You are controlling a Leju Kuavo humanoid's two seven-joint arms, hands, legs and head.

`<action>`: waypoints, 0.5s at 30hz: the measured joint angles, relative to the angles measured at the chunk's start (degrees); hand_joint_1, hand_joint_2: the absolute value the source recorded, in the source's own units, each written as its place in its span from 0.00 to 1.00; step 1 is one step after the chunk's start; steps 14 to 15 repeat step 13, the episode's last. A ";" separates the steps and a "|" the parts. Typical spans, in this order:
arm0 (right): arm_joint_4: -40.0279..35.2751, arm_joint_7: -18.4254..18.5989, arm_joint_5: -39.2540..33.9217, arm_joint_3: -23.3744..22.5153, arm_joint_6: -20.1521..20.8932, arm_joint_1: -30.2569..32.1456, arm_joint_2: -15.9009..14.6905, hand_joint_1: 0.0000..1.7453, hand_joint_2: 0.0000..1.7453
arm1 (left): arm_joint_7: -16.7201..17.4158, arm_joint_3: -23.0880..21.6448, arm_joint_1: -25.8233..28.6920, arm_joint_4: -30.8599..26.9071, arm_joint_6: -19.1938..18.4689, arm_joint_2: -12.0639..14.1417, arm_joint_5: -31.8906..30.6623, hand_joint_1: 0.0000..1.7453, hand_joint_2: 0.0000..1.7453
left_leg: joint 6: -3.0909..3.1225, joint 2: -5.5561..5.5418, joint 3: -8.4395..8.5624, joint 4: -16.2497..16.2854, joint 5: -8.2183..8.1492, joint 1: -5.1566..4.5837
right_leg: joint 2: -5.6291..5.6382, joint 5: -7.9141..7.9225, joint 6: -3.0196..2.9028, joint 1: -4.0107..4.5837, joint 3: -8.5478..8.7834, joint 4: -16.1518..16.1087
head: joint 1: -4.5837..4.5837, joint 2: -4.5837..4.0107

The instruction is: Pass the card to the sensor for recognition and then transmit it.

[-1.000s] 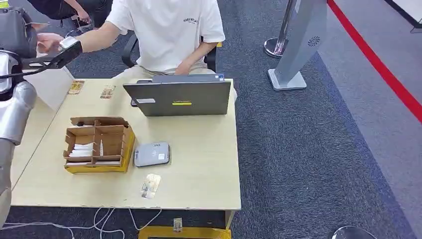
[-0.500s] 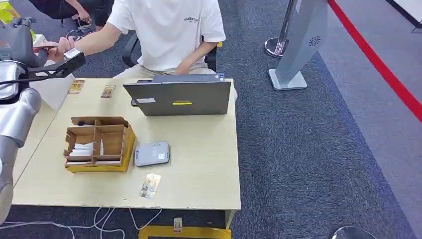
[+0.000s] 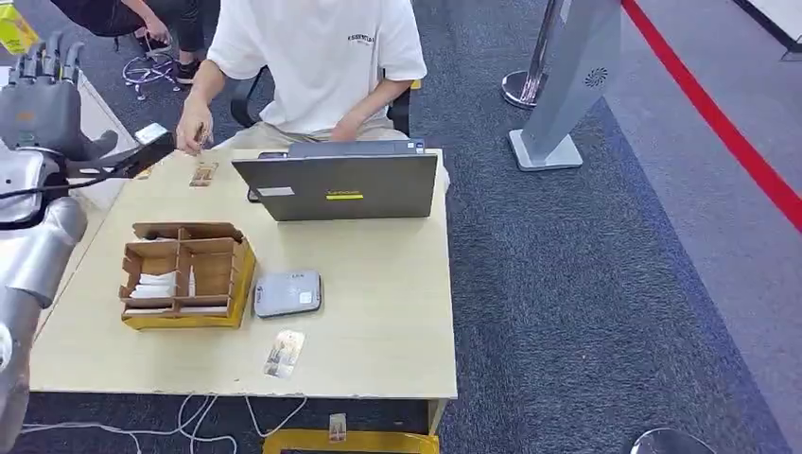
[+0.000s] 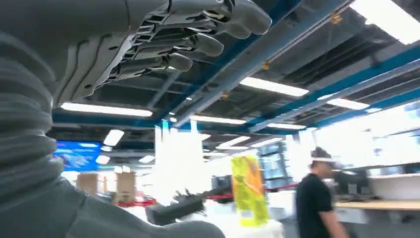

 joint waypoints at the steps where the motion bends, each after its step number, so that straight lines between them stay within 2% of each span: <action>1: 0.00 0.04 -0.26 -0.27 0.00 0.00 0.00 0.00 0.00 | -0.75 1.11 4.89 -4.95 -0.09 0.91 2.28 0.00 1.00 | -0.14 0.15 0.06 -0.07 -0.10 -0.05 | 0.22 0.00 0.00 -0.03 0.00 0.01 | -0.02 0.00; 3: 0.00 0.28 -1.07 -0.86 0.00 0.15 0.00 0.00 0.00 | -2.00 5.04 16.08 -16.60 0.04 3.64 6.54 0.00 1.00 | -0.19 0.74 0.21 -0.09 -0.33 -0.08 | 0.77 -0.06 -0.07 -0.07 -0.01 0.02 | -0.07 0.00; 6: 0.00 0.90 -1.59 -1.73 -0.09 0.79 -0.17 0.00 0.00 | -6.29 15.21 33.74 -32.79 -0.41 7.00 13.67 0.00 1.00 | -0.26 1.17 0.29 -0.09 -0.62 -0.05 | 1.21 -0.24 -0.14 -0.05 -0.14 0.01 | -0.13 0.00; 9: -0.02 1.25 -1.73 -2.36 -0.09 1.22 -0.44 0.00 0.00 | -10.60 26.37 45.67 -42.59 -3.47 8.46 17.11 0.00 1.00 | -0.23 1.02 0.24 -0.07 -0.69 0.03 | 1.05 -0.46 -0.16 -0.01 -0.18 -0.02 | -0.13 0.00; 13: -0.02 1.46 -1.44 -2.63 -0.02 0.97 -0.66 0.00 0.00 | -12.05 35.20 51.88 -48.93 -5.97 8.57 16.17 0.00 1.00 | -0.22 0.05 0.21 -0.09 -0.70 0.05 | 0.16 -0.78 -0.07 0.01 0.18 -0.02 | -0.11 0.00; 15: -0.02 1.46 -1.44 -2.63 -0.02 0.97 -0.66 0.00 0.00 | -12.05 35.20 51.88 -48.93 -5.97 8.57 16.17 0.00 1.00 | -0.22 0.05 0.21 -0.09 -0.70 0.05 | 0.16 -0.78 -0.07 0.01 0.18 -0.02 | -0.11 0.00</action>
